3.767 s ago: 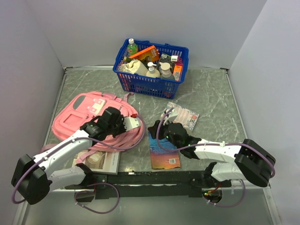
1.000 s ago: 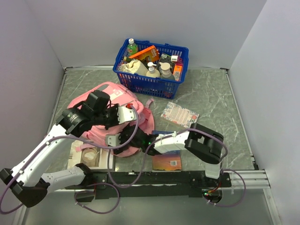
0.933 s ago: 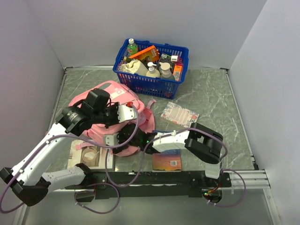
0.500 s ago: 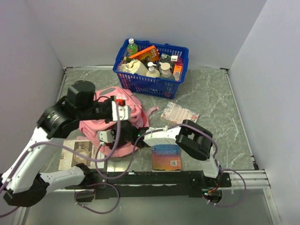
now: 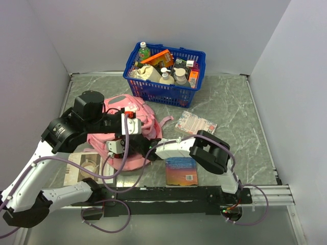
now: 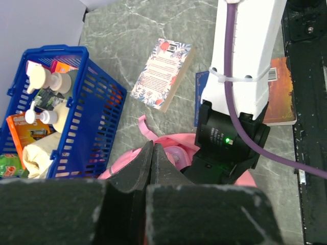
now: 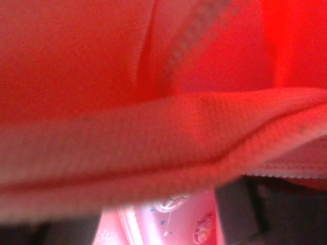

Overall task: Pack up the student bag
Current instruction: Pick up the stationery from the student bag.

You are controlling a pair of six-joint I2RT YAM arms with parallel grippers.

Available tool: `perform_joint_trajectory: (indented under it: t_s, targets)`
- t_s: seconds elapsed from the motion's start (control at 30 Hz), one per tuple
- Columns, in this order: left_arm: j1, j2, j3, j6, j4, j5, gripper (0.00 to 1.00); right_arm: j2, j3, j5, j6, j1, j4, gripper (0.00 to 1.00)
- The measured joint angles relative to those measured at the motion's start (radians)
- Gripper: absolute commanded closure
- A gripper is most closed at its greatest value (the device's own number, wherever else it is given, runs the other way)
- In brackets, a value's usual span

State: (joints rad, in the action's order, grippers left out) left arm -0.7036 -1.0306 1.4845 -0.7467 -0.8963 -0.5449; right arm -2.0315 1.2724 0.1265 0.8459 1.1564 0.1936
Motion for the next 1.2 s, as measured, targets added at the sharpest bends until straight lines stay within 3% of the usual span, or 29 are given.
perform_joint_trajectory:
  t_s: [0.1, 0.3, 0.53, 0.93, 1.2]
  targets:
    - [0.000, 0.011, -0.022, 0.015, 0.011, 0.001, 0.99, -0.004, 0.006, 0.014, -0.010, -0.003, 0.008, 0.75]
    - [0.000, 0.040, -0.068, 0.034, 0.021, 0.018, 0.99, 0.029, -0.061, 0.030, -0.018, -0.006, 0.103, 0.79]
    - [0.000, 0.085, -0.198, 0.037, 0.063, 0.074, 0.99, 0.183, -0.263, 0.067, -0.068, -0.010, 0.162, 0.79]
    - [0.038, 0.118, -0.476, 0.043, 0.211, 0.204, 0.99, 0.427, -0.411, 0.136, -0.158, 0.019, 0.080, 0.83]
    - [0.085, 0.064, -0.497, 0.051, 0.200, 0.197, 0.99, 0.536, -0.429, 0.186, -0.134, 0.064, -0.019, 0.87]
